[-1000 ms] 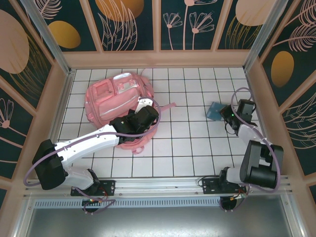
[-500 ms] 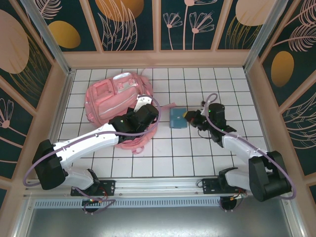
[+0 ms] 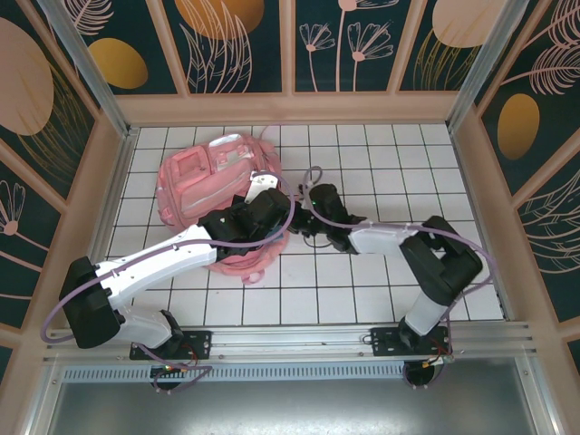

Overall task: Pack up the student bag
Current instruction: Place the personal item in the student bag.

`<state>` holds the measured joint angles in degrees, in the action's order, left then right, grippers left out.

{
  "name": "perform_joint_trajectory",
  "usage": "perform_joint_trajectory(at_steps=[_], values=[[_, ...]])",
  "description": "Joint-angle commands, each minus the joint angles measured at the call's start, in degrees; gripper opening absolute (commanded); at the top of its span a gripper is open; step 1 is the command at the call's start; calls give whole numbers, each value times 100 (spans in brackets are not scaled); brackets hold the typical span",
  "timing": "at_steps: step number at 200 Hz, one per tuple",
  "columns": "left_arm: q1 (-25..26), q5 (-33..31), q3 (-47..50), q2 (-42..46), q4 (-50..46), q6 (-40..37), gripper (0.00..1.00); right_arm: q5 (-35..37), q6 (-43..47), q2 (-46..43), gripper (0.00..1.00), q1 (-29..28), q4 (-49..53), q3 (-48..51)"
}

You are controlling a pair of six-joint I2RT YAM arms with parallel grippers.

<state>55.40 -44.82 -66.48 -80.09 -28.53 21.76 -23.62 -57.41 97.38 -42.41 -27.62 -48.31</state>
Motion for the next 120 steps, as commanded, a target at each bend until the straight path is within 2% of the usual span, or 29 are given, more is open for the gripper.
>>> perform_joint_trajectory(at_steps=[1, 22, 30, 34, 45, 80, 120], values=[[49, -64, -366, 128, 244, 177, 0, 357, 10, 499, 0, -178, -7, -681], [49, -12, -369, 138, 220, 197, 0, 709, 268, 990, 0, -365, 758, -1480], [47, -9, -375, 143, 217, 210, 0, 782, 377, 1117, 4, -411, 965, -1724], [49, -5, -375, 148, 217, 207, 0, 850, 406, 1167, 8, -431, 1117, -1823], [44, -7, -367, 160, 215, 206, 0, 945, 499, 1241, 25, -463, 1286, -1973], [47, -35, -344, 153, 209, 180, 0, 1152, 722, 1086, 53, -463, 1515, -1916], [48, -18, -320, 132, 252, 177, 0, 1688, 1042, 610, 56, -452, 1952, -1672]])
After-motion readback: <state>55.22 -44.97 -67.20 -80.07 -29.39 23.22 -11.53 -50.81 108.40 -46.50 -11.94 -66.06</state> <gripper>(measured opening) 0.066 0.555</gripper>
